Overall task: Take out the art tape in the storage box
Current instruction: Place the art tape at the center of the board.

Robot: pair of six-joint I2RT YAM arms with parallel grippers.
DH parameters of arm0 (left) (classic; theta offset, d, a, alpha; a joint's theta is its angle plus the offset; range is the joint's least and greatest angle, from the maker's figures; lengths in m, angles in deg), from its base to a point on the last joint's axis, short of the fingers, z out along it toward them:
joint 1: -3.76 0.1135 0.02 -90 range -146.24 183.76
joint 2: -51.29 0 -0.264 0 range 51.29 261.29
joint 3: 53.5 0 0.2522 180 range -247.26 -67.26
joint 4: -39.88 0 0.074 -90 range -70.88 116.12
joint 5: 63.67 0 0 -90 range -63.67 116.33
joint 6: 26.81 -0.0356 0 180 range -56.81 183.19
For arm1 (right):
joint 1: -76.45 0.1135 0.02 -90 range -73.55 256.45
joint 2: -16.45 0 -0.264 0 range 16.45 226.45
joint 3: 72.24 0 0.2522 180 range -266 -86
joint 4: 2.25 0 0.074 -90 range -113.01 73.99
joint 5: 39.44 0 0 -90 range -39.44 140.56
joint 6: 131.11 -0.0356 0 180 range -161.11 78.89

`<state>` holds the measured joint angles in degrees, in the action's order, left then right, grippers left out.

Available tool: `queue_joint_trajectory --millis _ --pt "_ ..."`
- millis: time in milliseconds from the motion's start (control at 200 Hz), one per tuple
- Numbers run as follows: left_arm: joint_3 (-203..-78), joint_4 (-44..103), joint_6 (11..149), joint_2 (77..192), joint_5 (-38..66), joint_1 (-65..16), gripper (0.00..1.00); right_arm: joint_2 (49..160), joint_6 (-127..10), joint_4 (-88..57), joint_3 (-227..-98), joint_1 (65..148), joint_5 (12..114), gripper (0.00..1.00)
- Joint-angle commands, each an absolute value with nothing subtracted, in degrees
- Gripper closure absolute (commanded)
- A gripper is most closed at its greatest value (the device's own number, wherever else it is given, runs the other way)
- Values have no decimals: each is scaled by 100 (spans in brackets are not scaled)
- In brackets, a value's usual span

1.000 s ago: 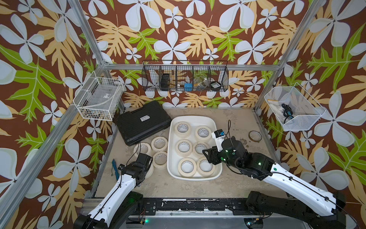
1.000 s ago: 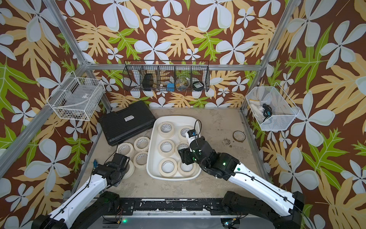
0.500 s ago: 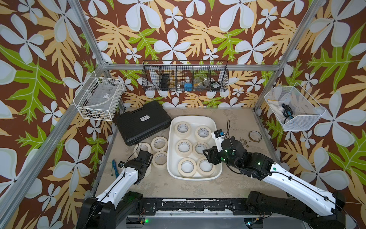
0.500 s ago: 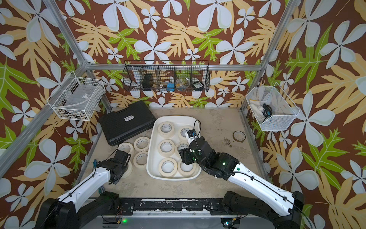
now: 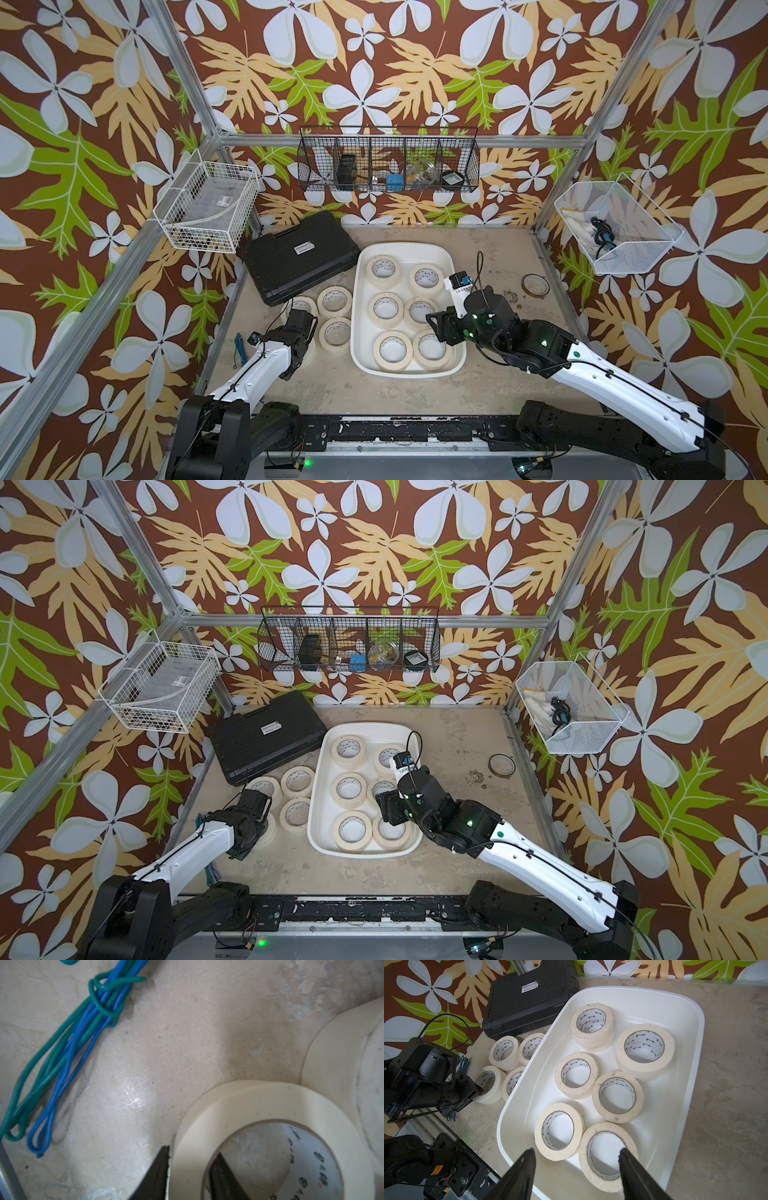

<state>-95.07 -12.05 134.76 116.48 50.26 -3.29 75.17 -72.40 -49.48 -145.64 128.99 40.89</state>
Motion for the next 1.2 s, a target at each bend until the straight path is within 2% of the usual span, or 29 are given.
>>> queue_joint_trajectory --millis 0,250,395,480,746,946,1191 --pt "-9533 -1152 13368 11588 5144 -305 41 7516 -7231 -4975 -14542 12901 3958 33" --pt "-9821 -1508 13289 11400 5280 -309 10 7543 -7209 -4911 -14498 12888 3888 33" --pt "-10095 -1887 13263 11204 5462 -306 1 7605 -7104 -4860 -14494 12799 3822 33" --pt "-10286 -1935 13052 11068 5451 -309 0 7672 -7005 -4772 -14472 12645 3821 33" --pt "-11316 -1761 11256 10823 4588 -323 0 8328 -6615 -4457 -14669 11910 3976 33" --pt "-11607 -1386 10267 10479 3137 -373 0 9314 -6189 -4262 -15087 11627 4060 35" --pt "-11652 -854 9565 10044 1376 -514 0 10811 -5615 -4780 -16049 11159 4307 38"
